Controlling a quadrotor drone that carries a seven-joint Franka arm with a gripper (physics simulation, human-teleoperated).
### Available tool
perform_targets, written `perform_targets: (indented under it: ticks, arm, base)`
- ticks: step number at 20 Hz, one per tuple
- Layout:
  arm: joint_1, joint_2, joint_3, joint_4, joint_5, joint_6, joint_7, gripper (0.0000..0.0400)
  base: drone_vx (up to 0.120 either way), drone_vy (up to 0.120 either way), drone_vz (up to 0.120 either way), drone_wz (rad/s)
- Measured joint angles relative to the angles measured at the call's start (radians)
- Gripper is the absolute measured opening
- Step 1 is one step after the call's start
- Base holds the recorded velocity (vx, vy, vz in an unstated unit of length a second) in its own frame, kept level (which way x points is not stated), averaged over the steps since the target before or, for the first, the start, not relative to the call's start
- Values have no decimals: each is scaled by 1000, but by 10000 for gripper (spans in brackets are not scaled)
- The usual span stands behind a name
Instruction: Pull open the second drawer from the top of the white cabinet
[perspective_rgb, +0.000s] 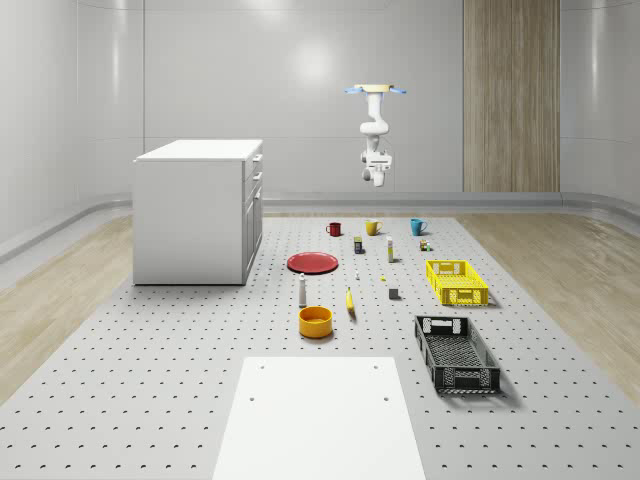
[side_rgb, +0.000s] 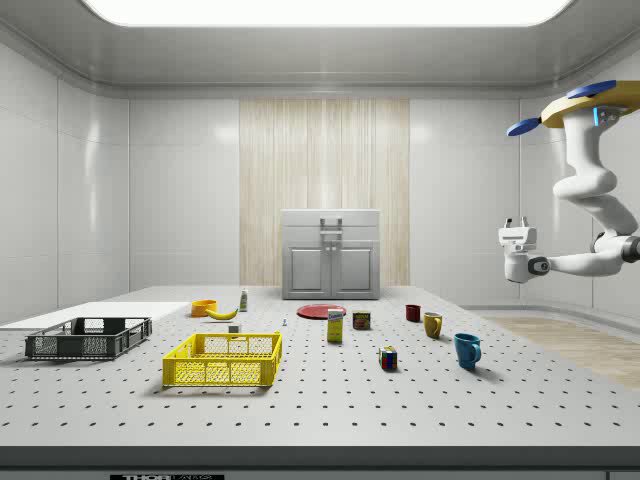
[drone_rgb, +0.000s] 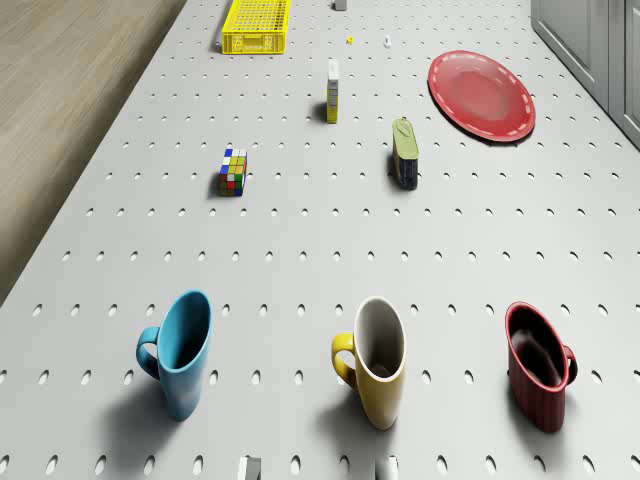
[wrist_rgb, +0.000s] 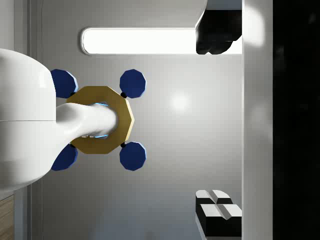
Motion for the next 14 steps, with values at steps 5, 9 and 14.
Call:
perform_targets:
  ticks: [5, 9, 14]
  arm:
    - [-2, 19, 1, 106, 1, -84, -1, 322]
    - [-4, 47, 2, 189, 1, -135, -2, 308]
    - [-5, 73, 3, 258, 2, -174, -2, 302]
  base:
    - [0, 0, 0, 0]
    - [0, 0, 0, 0]
    - [0, 0, 0, 0]
